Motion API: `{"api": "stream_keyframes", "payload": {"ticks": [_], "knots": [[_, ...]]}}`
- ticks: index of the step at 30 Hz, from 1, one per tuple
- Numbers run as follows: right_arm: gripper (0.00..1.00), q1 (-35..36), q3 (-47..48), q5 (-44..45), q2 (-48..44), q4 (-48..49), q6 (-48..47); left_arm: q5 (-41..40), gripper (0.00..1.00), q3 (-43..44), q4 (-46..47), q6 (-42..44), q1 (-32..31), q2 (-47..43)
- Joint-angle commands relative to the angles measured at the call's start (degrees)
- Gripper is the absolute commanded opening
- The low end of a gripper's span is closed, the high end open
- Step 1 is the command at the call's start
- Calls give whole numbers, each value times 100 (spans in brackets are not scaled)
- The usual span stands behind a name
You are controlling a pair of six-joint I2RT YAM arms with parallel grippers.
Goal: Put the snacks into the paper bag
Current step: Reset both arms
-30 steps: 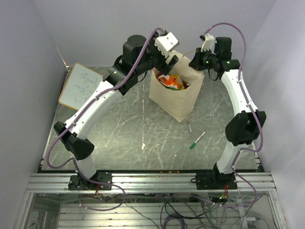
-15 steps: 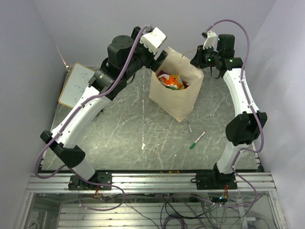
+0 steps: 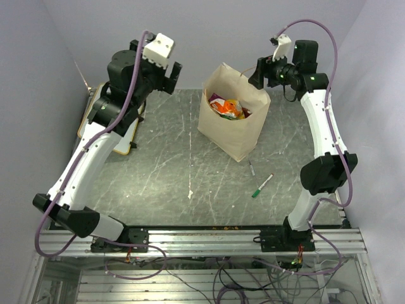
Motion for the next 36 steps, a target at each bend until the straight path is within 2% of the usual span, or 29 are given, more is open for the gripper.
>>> {"api": "stream_keyframes", "payload": {"ticks": [1,7,13,20,26,36], "knots": [[81,-44,199,111,-526,-192,-221,-153,99,-614,88,-398,419,-386],[99,-44,-125,480,-1164,-310,-449,-272,99,-1513,132,-811,995,-791],[100,-46,-912,1206,-1843,-299,-516,-258,99,-1902,-17,-1022,1371,-946],[100,-50,-1813,1829,-2567,-443,-546,171,99,-2209,-151,-1180,1759,-1254],[100,-60,-2829,2492,-3500,83,-205,277,99,-2666,-108,-1127,1838,-1653],[100,-134,-3433,2791,-3725,353,-97,362,99,-3071,11,-1012,1865,-2165]]}}
